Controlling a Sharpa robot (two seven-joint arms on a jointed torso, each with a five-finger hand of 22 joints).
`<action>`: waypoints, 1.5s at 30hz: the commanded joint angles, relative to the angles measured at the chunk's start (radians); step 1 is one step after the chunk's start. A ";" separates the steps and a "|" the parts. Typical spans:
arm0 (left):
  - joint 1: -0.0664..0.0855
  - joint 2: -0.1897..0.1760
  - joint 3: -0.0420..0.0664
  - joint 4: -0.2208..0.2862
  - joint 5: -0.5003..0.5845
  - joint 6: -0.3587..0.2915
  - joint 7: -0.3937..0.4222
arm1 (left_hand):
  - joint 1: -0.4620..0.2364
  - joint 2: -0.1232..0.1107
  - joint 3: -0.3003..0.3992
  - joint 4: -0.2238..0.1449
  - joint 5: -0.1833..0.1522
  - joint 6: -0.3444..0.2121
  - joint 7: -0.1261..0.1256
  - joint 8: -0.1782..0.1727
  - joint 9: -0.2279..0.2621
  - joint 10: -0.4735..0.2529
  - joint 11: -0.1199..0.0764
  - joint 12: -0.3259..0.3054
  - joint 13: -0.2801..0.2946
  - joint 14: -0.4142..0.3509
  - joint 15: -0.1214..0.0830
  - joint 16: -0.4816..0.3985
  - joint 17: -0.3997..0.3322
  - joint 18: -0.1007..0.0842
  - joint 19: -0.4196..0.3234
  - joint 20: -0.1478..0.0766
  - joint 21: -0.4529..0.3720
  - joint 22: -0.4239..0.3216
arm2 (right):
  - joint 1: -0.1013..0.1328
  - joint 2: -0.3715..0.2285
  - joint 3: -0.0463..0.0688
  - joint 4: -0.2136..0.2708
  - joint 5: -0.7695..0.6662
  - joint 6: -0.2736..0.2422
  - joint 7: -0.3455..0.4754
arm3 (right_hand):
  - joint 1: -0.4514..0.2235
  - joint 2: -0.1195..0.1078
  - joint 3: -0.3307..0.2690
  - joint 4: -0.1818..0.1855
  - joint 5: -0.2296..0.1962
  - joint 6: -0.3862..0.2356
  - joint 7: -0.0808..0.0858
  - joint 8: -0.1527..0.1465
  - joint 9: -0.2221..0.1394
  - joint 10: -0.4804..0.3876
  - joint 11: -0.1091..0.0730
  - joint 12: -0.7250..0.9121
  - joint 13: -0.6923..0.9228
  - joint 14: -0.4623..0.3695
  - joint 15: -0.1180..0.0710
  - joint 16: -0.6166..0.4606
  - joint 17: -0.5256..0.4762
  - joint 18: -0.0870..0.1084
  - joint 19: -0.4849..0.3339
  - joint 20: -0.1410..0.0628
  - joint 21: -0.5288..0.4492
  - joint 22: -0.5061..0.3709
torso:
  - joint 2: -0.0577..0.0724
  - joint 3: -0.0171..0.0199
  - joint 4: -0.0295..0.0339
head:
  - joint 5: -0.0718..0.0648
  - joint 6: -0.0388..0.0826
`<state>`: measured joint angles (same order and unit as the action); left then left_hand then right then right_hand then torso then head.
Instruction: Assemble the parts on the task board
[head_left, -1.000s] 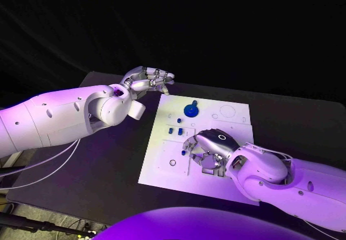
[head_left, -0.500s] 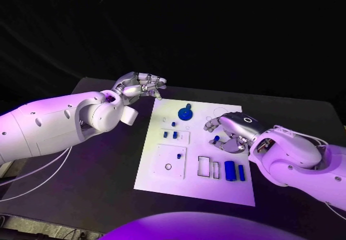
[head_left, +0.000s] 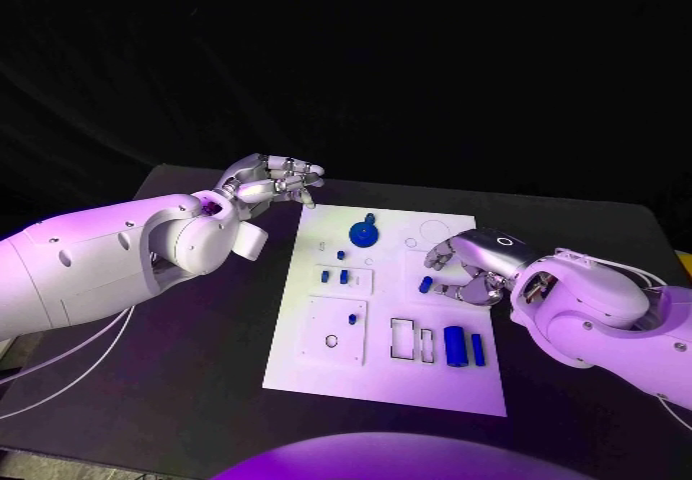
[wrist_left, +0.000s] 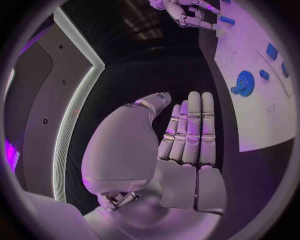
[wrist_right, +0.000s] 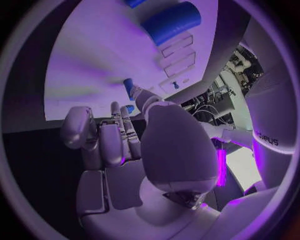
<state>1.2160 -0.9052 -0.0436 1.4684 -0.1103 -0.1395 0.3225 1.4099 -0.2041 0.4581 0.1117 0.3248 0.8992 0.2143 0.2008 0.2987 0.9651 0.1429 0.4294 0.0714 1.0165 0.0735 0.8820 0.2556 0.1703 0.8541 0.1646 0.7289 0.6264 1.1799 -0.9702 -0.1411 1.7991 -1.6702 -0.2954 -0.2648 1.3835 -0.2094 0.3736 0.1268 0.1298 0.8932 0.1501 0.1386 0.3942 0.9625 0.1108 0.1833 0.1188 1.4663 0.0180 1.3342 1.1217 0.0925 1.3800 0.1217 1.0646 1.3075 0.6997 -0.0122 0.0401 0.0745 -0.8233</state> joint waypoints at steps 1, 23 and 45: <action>0.000 0.002 0.001 -0.003 0.004 0.022 0.004 | 0.002 0.011 -0.002 -0.006 0.001 0.005 -0.004 0.003 0.002 -0.009 0.000 0.006 0.001 -0.005 -0.002 -0.004 -0.001 0.011 0.003 0.005 -0.004 -0.001 | -0.001 0.007 0.000 -0.003 0.006 0.051 -0.005 | 0.011 0.003 -0.005 0.002 0.004 0.008 0.000 0.002 -0.002 0.002 -0.002 0.009 -0.002 0.008 0.006 -0.004 -0.002 0.005 0.002 0.002 0.000 0.074 | 0.000 -0.0004 0.0020 | 0.001 -0.002; 0.001 -0.003 0.000 -0.003 0.004 0.021 0.002 | 0.004 0.013 -0.002 -0.008 0.001 0.006 -0.005 0.004 0.003 -0.009 -0.001 0.008 0.001 -0.005 -0.003 -0.004 -0.001 0.011 0.003 0.004 -0.003 0.000 | -0.013 0.060 -0.002 -0.041 0.023 0.048 0.013 | 0.037 0.035 0.147 0.034 -0.008 0.142 -0.014 0.052 0.003 0.180 -0.036 0.047 -0.025 0.028 -0.022 0.036 0.052 -0.022 0.066 -0.022 0.141 0.136 | 0.000 0.0001 -0.0003 | 0.010 -0.013; 0.001 -0.005 0.000 -0.001 0.004 0.024 -0.003 | 0.005 0.014 -0.003 -0.009 0.001 0.006 -0.004 0.004 0.003 -0.009 -0.001 0.009 0.002 -0.005 -0.003 -0.004 -0.001 0.011 0.003 0.004 -0.003 0.000 | -0.028 0.084 -0.003 -0.049 0.021 0.022 -0.003 | 0.018 0.016 0.165 0.030 -0.007 0.138 -0.007 0.054 0.006 0.196 -0.032 0.016 -0.032 0.028 -0.019 0.041 0.053 -0.025 0.071 -0.021 0.156 0.148 | 0.000 -0.0003 0.0004 | 0.010 -0.020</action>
<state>1.2161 -0.9113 -0.0438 1.4646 -0.1103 -0.1331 0.3165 1.4138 -0.2002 0.4554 0.1089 0.3248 0.9028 0.2108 0.2008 0.3001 0.9630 0.1407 0.4335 0.0714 1.0165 0.0735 0.8820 0.2557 0.1704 0.8541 0.1646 0.7289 0.6265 1.1569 -0.8915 -0.1410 1.7437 -1.6473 -0.2747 -0.2711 1.4017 -0.1912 0.5343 0.1569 0.1215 1.0211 0.1433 0.1857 0.3973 1.1491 0.0823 0.2026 0.0865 1.4665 0.0034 1.3713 1.1737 0.0765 1.4448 0.1004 1.2161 1.3079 0.6998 -0.0125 0.0400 0.0841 -0.8424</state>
